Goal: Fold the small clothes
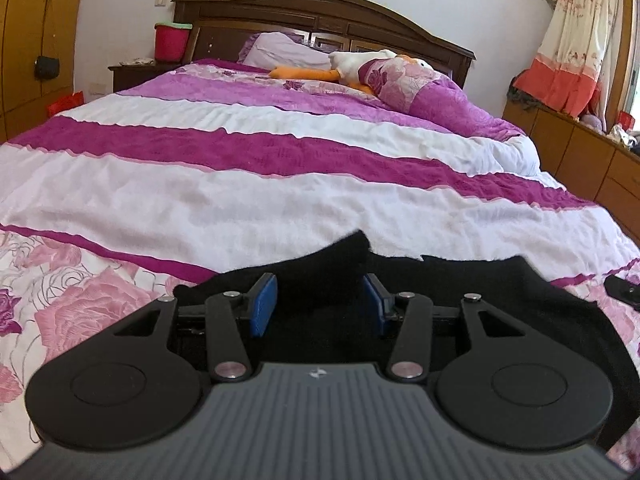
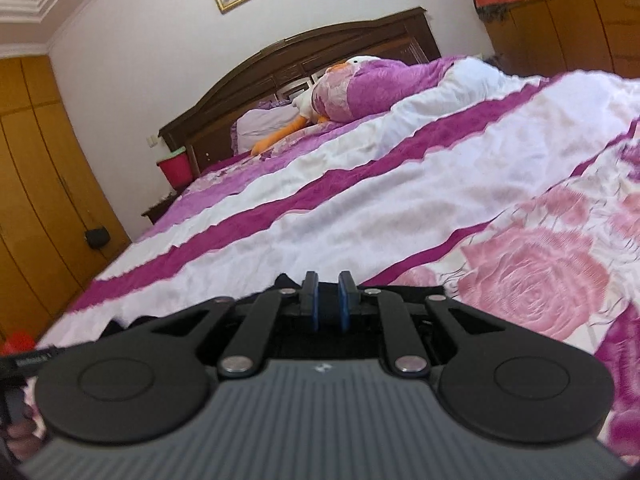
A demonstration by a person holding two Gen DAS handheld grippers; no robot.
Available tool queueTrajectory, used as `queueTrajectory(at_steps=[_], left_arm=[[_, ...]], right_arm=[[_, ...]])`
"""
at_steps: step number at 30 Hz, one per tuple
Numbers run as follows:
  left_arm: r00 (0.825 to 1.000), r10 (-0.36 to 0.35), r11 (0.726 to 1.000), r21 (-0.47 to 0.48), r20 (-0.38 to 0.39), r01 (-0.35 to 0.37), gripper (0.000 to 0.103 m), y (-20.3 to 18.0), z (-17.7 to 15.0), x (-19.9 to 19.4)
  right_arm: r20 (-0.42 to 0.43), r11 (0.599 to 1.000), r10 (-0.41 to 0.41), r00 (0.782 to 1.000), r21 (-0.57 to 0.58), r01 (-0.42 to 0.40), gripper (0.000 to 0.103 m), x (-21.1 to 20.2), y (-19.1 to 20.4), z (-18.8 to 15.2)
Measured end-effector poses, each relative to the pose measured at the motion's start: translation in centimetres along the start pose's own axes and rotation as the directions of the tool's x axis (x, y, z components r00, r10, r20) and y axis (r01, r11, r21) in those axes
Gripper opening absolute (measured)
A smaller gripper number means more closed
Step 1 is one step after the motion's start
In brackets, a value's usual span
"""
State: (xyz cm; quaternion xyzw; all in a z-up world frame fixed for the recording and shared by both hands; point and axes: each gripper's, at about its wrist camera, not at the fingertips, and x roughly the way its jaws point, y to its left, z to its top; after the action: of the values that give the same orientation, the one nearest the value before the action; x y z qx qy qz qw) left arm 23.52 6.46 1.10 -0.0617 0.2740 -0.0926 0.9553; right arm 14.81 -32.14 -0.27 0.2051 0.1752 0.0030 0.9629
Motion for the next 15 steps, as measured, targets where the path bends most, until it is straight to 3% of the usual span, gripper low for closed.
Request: queueTrajectory(at_steps=[3, 6, 10, 12, 15], left_arm=[[0.999, 0.030, 0.999, 0.017, -0.030, -0.030, 0.053, 0.0, -0.5, 0.9], [0.998, 0.039, 0.999, -0.004, -0.057, -0.039, 0.053, 0.6, -1.0, 2.0], [0.995, 0.048, 0.998, -0.026, -0.092, -0.050, 0.053, 1.6, -1.4, 3.9], [0.994, 0.046, 0.998, -0.026, -0.097, -0.049, 0.053, 1.8, -1.5, 4.6], [0.995, 0.055, 0.998, -0.002, -0.087, -0.055, 0.053, 1.7, -1.8, 5.0]], right_arm=[[-0.046, 0.997, -0.005, 0.999, -0.072, 0.001, 0.014, 0.5, 0.6, -0.3], [-0.121, 0.993, 0.038, 0.992, -0.104, -0.051, 0.014, 1.5, 1.1, -0.8], [-0.256, 0.979, 0.082, 0.963, -0.158, -0.125, 0.014, 4.3, 2.3, -1.3], [-0.282, 0.979, 0.035, 0.959, -0.185, -0.089, 0.014, 6.2, 2.4, -1.4], [-0.239, 0.979, -0.040, 0.970, -0.205, -0.011, 0.012, 8.0, 2.1, -0.8]])
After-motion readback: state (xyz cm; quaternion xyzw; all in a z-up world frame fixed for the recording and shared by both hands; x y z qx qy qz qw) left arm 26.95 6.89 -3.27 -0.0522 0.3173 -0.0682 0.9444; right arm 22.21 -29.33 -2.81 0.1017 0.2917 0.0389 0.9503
